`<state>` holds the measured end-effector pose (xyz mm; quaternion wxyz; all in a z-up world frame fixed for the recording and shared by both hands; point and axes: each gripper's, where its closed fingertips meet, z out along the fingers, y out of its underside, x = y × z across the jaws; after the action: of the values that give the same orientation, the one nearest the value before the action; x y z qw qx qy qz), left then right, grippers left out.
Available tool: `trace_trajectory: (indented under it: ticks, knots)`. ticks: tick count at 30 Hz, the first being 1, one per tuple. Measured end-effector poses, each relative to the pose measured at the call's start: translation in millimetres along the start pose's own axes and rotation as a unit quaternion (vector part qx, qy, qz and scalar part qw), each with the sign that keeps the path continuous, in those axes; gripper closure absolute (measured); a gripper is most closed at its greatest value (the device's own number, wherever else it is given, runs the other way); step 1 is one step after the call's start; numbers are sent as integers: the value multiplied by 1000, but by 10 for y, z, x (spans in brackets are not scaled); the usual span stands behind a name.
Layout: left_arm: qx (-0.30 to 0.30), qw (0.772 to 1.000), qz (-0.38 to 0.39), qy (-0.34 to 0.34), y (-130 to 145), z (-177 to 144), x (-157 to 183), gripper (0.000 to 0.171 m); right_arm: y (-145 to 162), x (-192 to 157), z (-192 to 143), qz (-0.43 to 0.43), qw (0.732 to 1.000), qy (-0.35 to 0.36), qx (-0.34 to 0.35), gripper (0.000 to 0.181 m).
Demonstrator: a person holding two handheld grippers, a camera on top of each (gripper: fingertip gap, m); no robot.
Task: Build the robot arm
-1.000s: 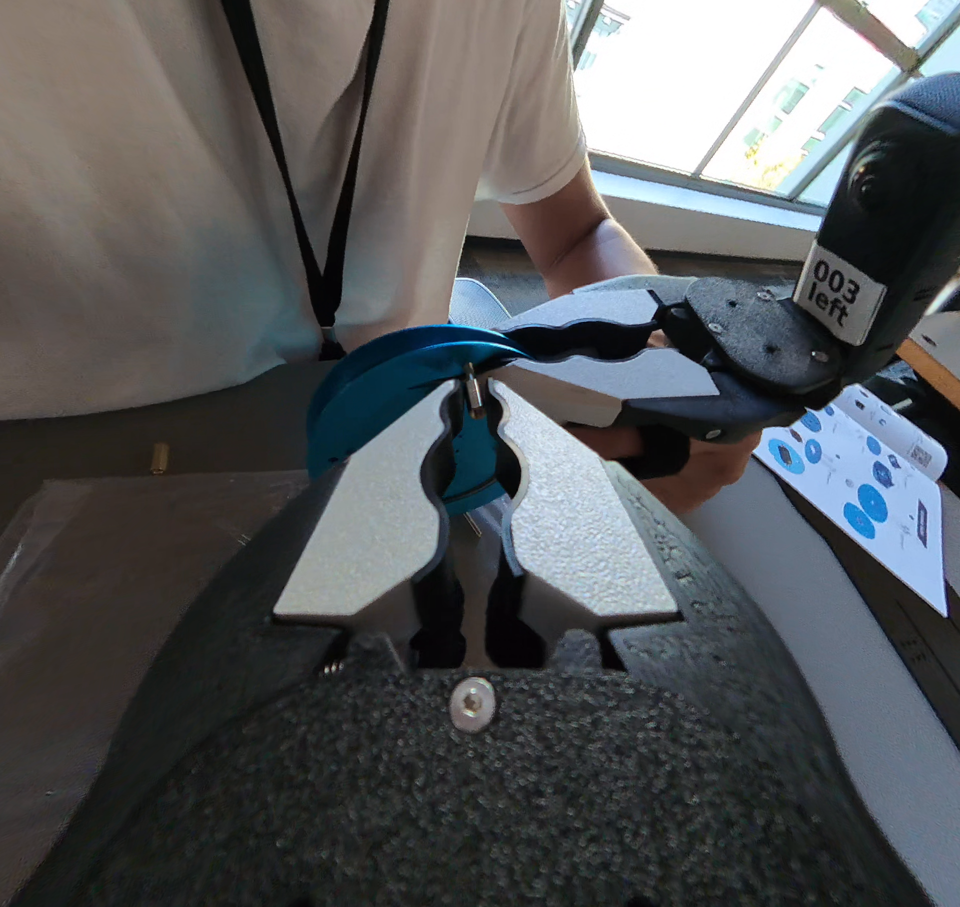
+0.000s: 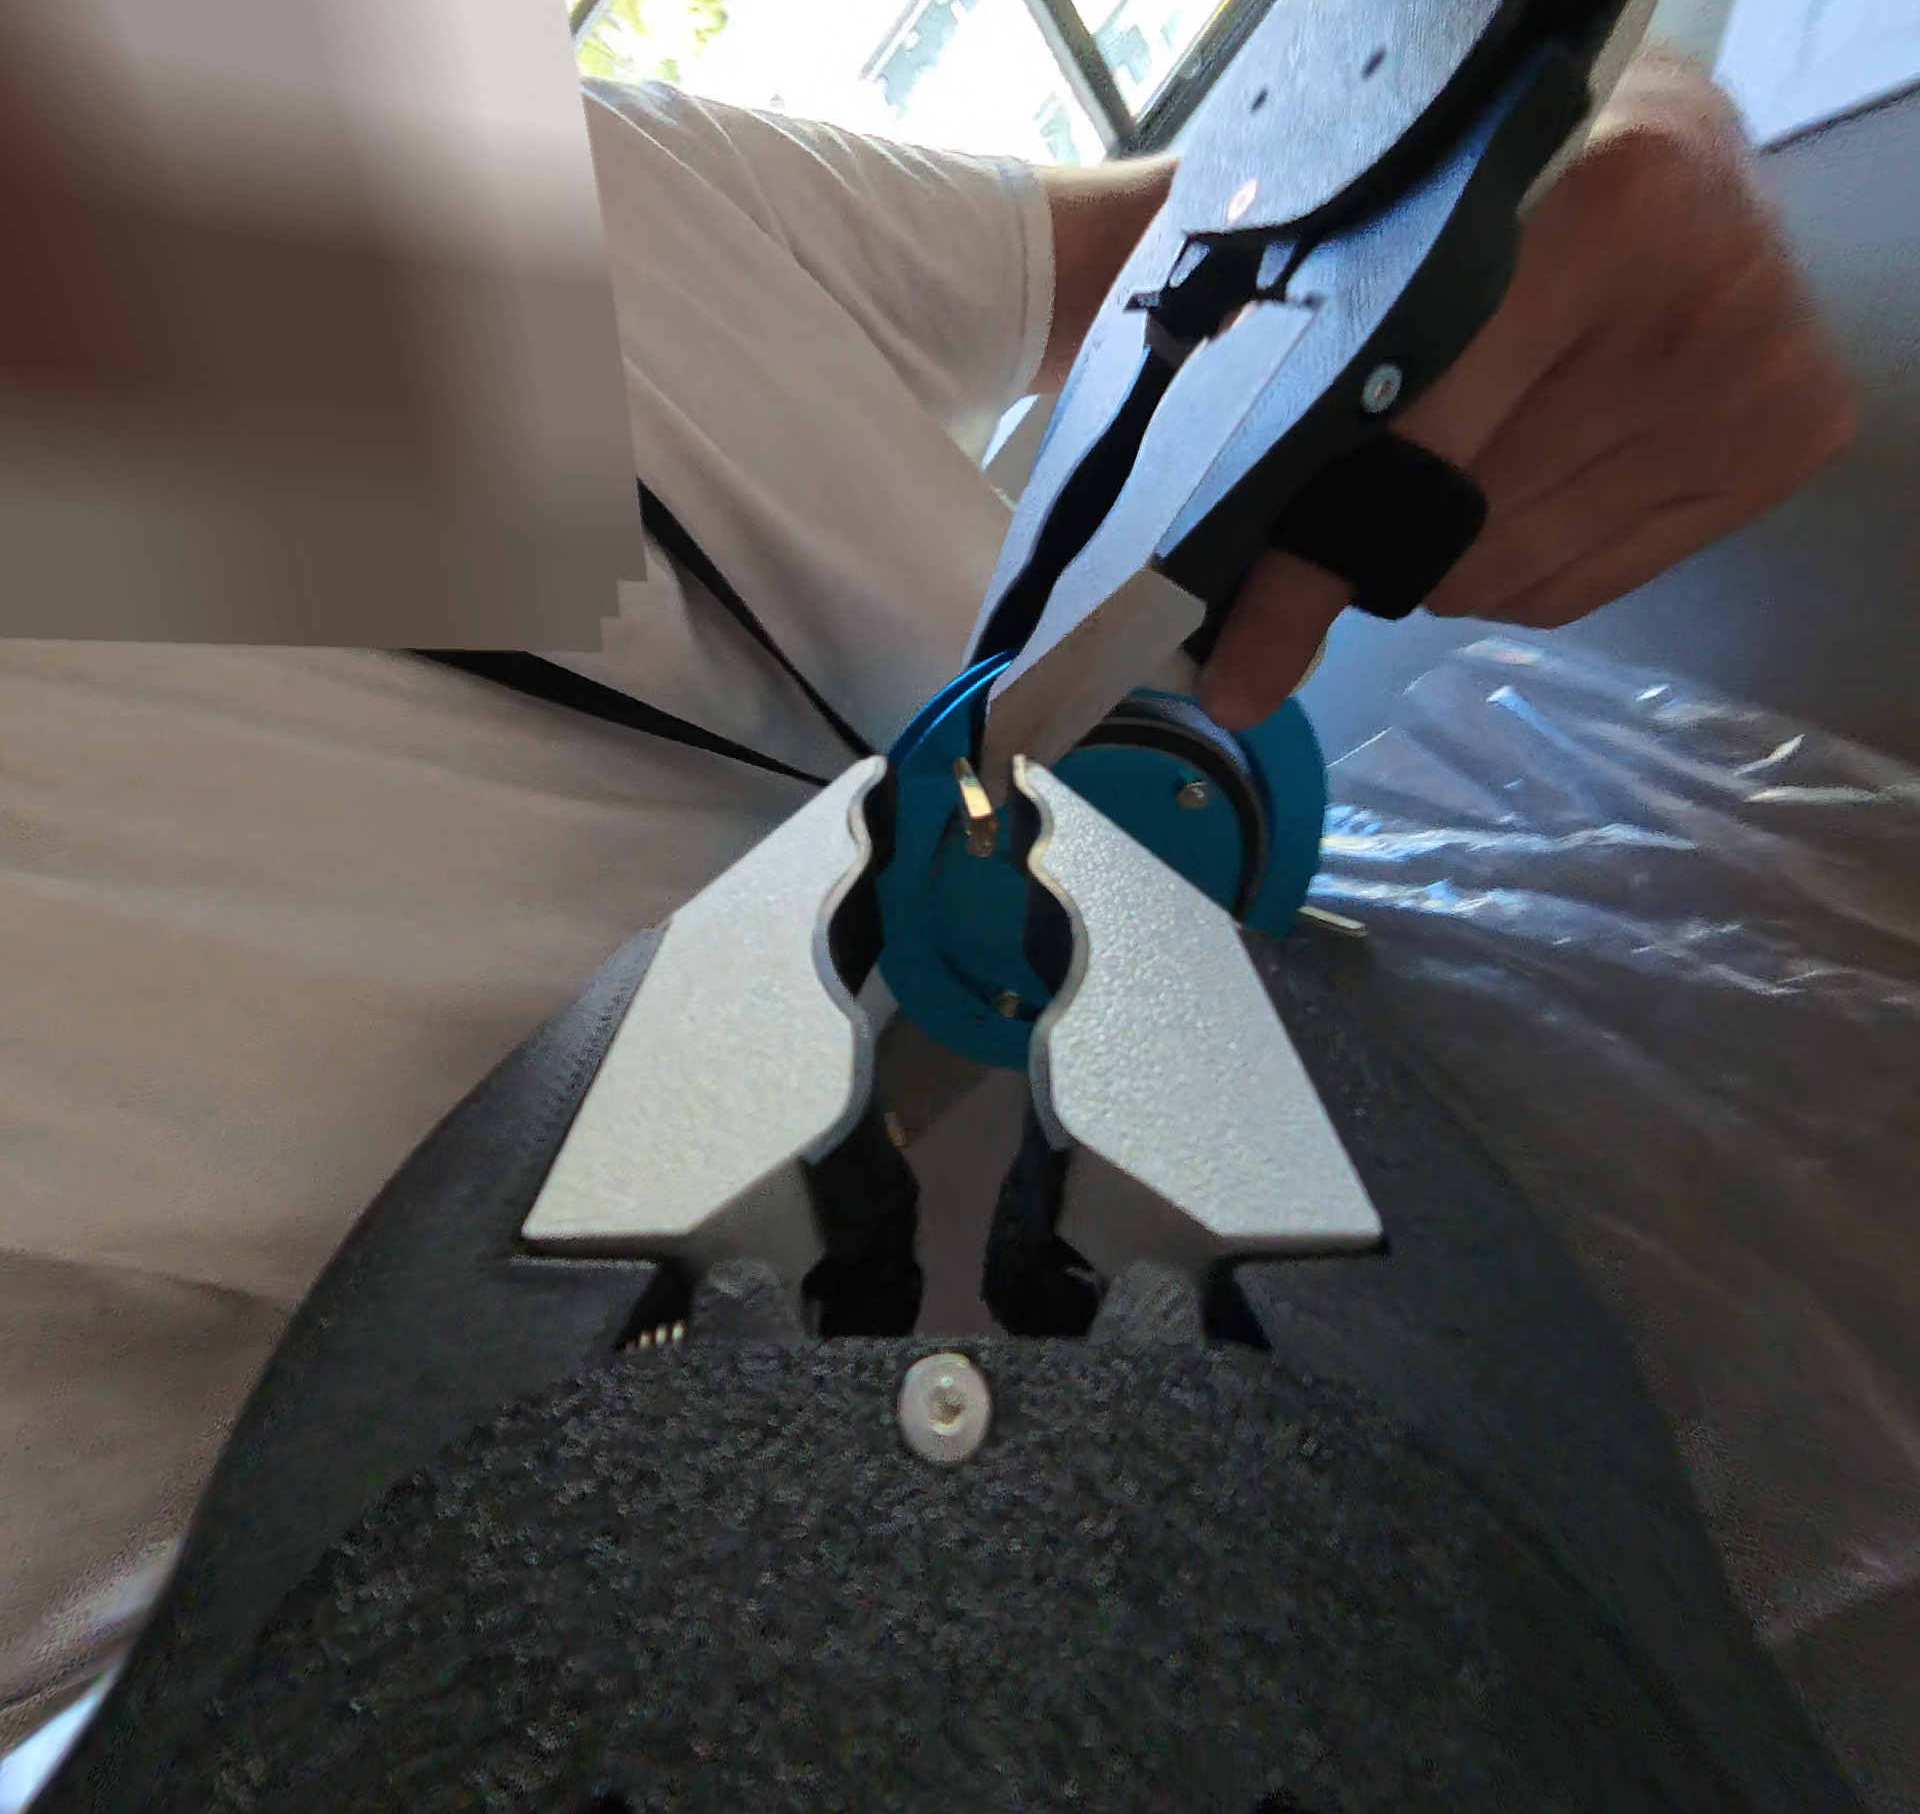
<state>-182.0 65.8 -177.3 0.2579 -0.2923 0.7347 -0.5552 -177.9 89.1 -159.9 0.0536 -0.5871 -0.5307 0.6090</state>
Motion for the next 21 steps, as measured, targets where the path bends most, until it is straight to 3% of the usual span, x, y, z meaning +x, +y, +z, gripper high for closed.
trace_trajectory:
  ticks: [3, 6, 10, 16, 18, 21]
  knots:
    - [0, 1000, -1, -2, -4, 10, -4, 157, 39, 64, 22, 53, 998, -4, -17, 181]
    - [5, 1000, -12, -8, -8, 1, -39, 157, 62, 165, 16, 66, 998, 11, -22, 181]
    - [7, 1000, -3, -9, 0, -21, -26, 157, 3, 57, -16, 60, 998, -35, 8, 181]
    - [8, 1000, -3, -2, -4, -5, -8, 157, 47, -38, -18, -137, 990, -13, 9, 163]
    - [9, 1000, -5, -1, -3, -9, -9, 157, 59, 2, -26, -271, 962, 25, 4, 160]
    - [11, 1000, -8, 1, -2, -14, -14, 157, 113, 134, -25, -453, 885, 103, -29, 164]
